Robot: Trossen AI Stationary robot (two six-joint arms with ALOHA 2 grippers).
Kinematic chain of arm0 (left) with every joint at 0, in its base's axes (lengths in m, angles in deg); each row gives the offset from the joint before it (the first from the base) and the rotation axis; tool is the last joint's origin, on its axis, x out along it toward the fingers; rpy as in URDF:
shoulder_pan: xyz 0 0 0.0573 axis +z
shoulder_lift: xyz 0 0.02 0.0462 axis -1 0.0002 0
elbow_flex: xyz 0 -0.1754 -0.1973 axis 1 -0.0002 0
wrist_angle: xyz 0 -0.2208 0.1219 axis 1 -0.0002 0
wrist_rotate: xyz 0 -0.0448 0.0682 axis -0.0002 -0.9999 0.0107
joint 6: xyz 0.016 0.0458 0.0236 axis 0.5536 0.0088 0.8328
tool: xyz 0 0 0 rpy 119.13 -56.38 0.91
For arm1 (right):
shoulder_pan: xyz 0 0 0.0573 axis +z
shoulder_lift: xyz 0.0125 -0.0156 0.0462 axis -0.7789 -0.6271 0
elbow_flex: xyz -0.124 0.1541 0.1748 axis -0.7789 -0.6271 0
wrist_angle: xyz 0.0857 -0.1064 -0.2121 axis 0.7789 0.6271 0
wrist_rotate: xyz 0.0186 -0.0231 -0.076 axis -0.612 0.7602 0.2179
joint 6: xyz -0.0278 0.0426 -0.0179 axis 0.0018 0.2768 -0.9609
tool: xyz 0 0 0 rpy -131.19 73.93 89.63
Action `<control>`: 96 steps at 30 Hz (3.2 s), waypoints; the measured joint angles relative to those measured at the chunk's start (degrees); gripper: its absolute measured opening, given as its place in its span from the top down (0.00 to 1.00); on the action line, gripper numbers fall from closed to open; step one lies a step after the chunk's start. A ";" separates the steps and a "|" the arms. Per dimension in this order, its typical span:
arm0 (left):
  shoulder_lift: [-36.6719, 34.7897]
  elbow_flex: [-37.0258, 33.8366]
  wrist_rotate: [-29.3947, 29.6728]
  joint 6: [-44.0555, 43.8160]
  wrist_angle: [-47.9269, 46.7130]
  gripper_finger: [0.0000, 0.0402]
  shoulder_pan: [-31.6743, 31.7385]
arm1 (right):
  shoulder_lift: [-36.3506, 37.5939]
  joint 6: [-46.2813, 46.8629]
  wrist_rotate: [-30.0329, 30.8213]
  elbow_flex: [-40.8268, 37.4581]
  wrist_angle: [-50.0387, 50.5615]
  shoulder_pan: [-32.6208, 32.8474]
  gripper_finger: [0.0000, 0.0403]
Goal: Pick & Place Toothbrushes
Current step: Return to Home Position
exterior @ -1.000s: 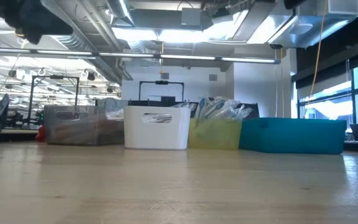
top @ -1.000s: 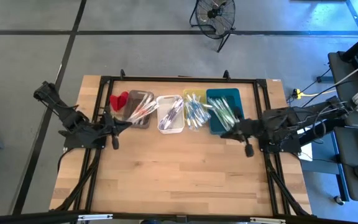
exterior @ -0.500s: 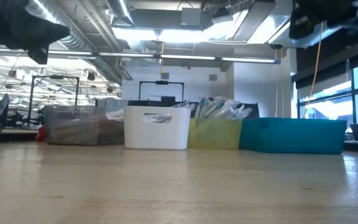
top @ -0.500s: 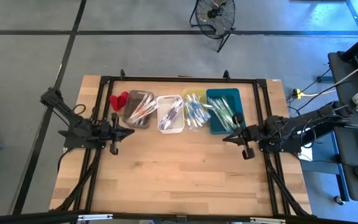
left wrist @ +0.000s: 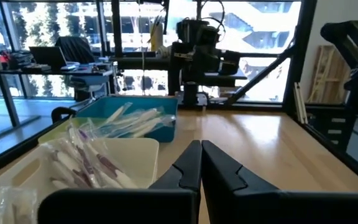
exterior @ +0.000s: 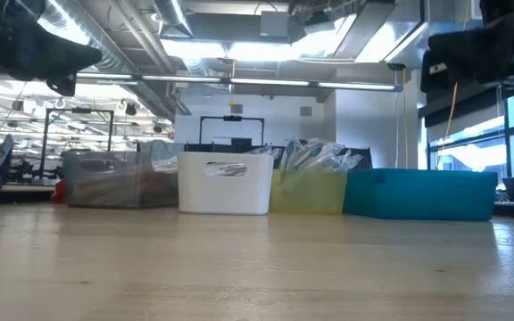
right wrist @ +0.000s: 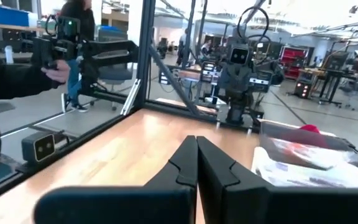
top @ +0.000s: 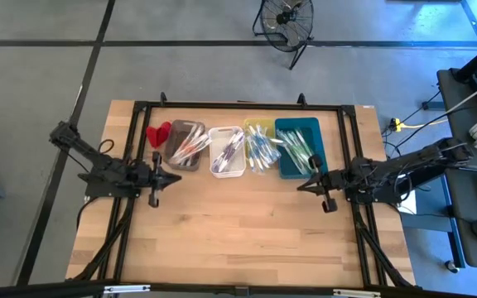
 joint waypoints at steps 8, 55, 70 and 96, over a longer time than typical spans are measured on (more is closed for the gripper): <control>0.02 0.00 -8.04 1.84 -0.46 1.00 7.35 | 0.72 -0.40 1.46 -1.55 1.98 -2.07 1.00; 0.94 0.00 -22.37 -11.75 -8.64 1.00 36.83 | 14.84 3.45 -20.37 -1.47 21.34 -11.54 0.91; 0.94 0.00 -22.44 -11.73 -8.66 1.00 36.83 | 14.84 3.43 -20.37 -1.47 21.28 -11.54 0.84; 0.94 0.00 -22.45 -11.72 -8.68 1.00 36.82 | 28.44 3.41 -20.37 -1.47 22.46 -11.26 0.73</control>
